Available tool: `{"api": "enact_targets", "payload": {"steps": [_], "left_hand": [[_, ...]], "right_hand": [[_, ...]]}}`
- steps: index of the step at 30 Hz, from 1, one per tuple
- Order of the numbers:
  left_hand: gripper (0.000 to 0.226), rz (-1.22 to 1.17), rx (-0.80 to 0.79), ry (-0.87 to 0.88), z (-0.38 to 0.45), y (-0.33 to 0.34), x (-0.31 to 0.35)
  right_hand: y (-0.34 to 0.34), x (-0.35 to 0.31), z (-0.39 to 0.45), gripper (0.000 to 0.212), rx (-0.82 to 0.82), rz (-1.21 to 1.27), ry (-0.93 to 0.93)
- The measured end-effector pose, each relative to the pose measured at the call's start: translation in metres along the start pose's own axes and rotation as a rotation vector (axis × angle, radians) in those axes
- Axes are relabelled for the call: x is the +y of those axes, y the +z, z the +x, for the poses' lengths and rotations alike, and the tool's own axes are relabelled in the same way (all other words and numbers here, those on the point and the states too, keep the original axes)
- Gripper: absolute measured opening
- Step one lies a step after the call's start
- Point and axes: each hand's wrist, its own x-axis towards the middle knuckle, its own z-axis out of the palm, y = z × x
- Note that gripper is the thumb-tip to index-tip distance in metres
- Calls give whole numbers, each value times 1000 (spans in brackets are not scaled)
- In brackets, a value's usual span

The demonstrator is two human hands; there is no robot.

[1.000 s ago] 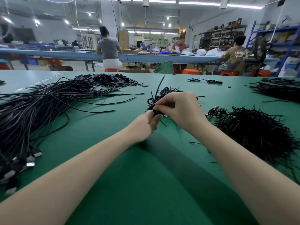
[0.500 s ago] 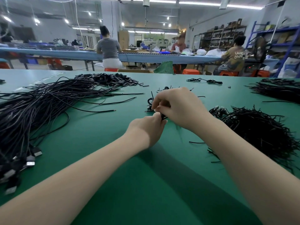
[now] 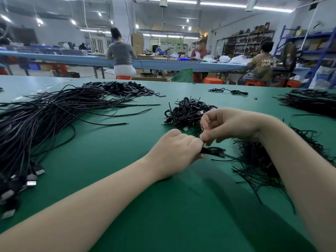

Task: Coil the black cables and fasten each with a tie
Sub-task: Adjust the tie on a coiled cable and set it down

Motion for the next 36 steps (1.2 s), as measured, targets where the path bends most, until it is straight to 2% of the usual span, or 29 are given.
{"api": "enact_targets", "payload": {"steps": [2,6,8,11,15,19,21,24,32,35,36], "left_hand": [[32,-208,35,-242,-1,-2,2],[19,-697,123,-757,-1,5,-2],[25,-777,193,-913,0,9,-4],[25,-894,205,-1071,-1,15,-9],[11,-1061,210,-1163,-1,19,-13],[10,-1207,196,-1240,-1,16,-18],[10,-1245,157,-1268,-3,14,-21],[12,-1282,100,-1242,-2,11,-21],[12,-1280,13,-1175,-1,7,-19],[12,-1268,5,-1169,-1,8,-18],[12,-1263,13,-1181,0,8,-18]], "right_hand": [[9,7,8,24,79,315,-78],[41,8,36,30,428,668,-95],[60,8,48,30,527,817,-93],[77,11,59,29,620,905,-112],[81,14,59,27,717,820,-128],[79,16,55,16,628,841,-96],[76,15,52,12,545,713,-46],[74,14,48,20,480,515,-3],[60,13,45,17,505,270,92],[59,14,44,16,504,163,63],[59,13,44,15,531,54,22]]}}
